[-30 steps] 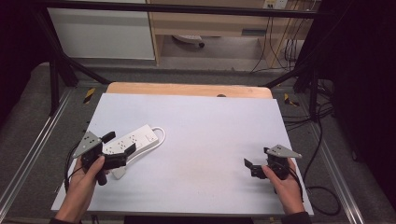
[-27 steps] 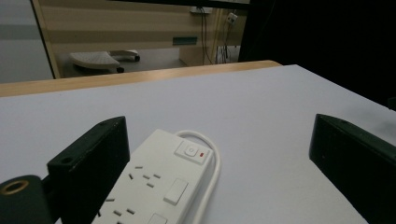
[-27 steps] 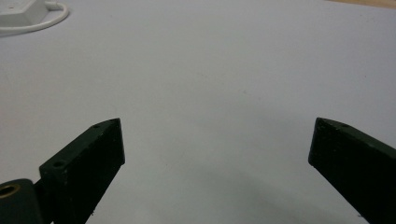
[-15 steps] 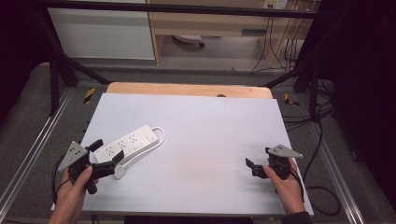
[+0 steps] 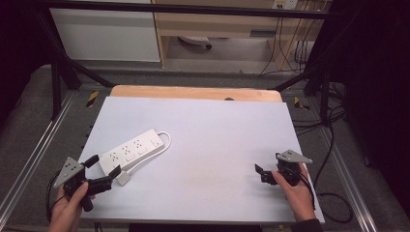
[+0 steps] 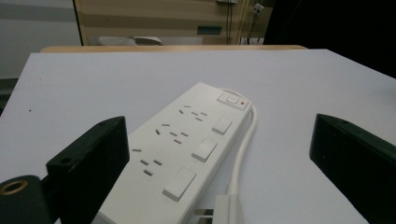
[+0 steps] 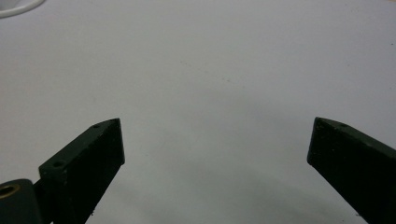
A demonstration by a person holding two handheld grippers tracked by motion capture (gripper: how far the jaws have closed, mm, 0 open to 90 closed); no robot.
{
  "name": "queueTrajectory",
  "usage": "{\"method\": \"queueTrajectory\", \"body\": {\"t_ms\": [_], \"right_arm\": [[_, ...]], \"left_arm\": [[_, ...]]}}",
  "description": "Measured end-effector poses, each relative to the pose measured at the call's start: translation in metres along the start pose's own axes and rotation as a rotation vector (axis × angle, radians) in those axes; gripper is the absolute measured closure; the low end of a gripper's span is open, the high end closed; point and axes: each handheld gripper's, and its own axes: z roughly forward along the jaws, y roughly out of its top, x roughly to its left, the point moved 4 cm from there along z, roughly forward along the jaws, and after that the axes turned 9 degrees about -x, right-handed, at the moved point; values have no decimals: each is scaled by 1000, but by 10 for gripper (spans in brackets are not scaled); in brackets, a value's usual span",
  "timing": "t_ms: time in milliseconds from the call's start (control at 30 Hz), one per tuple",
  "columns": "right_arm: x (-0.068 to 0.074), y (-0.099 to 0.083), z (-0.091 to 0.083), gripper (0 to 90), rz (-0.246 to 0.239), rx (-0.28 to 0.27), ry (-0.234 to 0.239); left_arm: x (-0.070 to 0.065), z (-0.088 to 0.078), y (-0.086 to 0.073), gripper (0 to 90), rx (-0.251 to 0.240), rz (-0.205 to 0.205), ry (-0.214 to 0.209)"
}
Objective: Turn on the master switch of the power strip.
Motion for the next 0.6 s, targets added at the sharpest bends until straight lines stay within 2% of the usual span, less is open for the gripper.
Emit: {"method": "queueTrajectory", "body": {"t_ms": [67,300,400,600], "right_arm": [[0,-1,2,43,-8,12,-5],[-2,-8,6,44,-22,62,-23],[-2,-10,8,43,-25,78,-27],[1,-16,12,39,-37,141,-25]], "left_arm": [[1,1,0,49,-6,-3,3],[5,3,-5,55,20,-12,-9],[2,5,-10,54,57,32,-7],[0,6,-11,55,76,52,3]]}}
